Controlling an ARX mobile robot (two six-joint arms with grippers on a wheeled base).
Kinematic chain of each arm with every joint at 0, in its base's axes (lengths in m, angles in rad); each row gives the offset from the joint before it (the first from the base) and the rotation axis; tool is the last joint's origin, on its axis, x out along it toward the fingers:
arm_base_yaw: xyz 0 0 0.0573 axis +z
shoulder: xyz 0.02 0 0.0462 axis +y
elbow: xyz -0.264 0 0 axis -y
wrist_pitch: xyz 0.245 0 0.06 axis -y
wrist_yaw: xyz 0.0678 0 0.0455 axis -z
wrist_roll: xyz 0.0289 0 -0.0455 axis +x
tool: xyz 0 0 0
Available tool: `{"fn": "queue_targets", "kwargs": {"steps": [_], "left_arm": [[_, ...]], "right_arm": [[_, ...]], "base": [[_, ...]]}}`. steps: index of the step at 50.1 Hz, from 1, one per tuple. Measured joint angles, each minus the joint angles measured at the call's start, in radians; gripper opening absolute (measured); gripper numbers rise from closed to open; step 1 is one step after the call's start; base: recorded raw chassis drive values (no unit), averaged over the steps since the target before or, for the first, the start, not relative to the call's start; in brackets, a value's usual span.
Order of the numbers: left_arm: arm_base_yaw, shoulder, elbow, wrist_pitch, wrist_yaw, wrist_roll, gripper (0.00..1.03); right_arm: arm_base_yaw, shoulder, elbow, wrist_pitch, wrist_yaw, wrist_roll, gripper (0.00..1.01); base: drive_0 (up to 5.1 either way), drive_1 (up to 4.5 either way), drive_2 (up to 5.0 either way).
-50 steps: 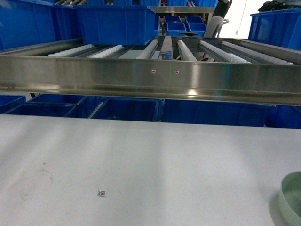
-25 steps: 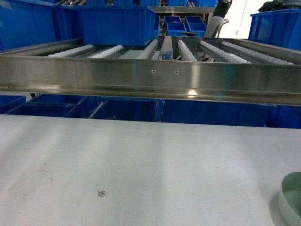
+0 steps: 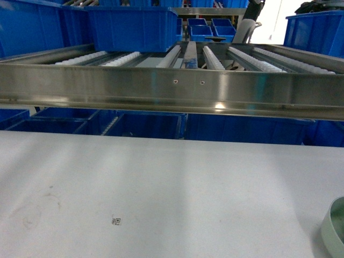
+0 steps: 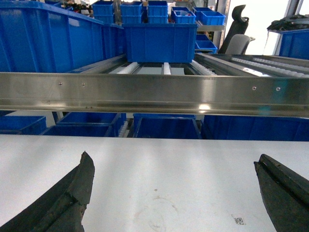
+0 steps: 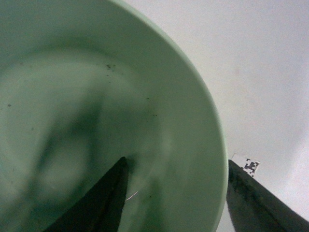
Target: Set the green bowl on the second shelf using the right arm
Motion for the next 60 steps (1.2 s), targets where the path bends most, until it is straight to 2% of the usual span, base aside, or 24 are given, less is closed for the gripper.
{"fn": "queue_targets", "kwargs": {"steps": [9,20,40,48,56,60], "left_arm": [[0.000,0.000,0.000,0.000,0.000,0.000,0.98],[0.000,0.000,0.000,0.000,0.000,0.000,0.98],[0.000,0.000,0.000,0.000,0.000,0.000,0.98],[0.000,0.000,0.000,0.000,0.000,0.000,0.98],[0.000,0.000,0.000,0.000,0.000,0.000,0.98],[0.000,0.000,0.000,0.000,0.000,0.000,0.98]], "right_arm": [[0.006,0.000,-0.014,0.019,0.008,0.000,0.27],[0.016,-0.008,-0.015,0.031,-0.018,0.017,0.02],[0.018,-0.082,-0.047,0.087,-0.036,0.048,0.02],[0.018,-0.167,-0.056,0.122,-0.084,0.070,0.02],[0.012,-0.278,-0.069,0.160,-0.145,0.117,0.02],[0.012,-0.378,-0.084,0.185,-0.188,0.169,0.02]], "base": [[0.0,0.00,0.0],[0.0,0.00,0.0],[0.0,0.00,0.0],[0.0,0.00,0.0],[0.0,0.00,0.0],[0.0,0.00,0.0]]}}
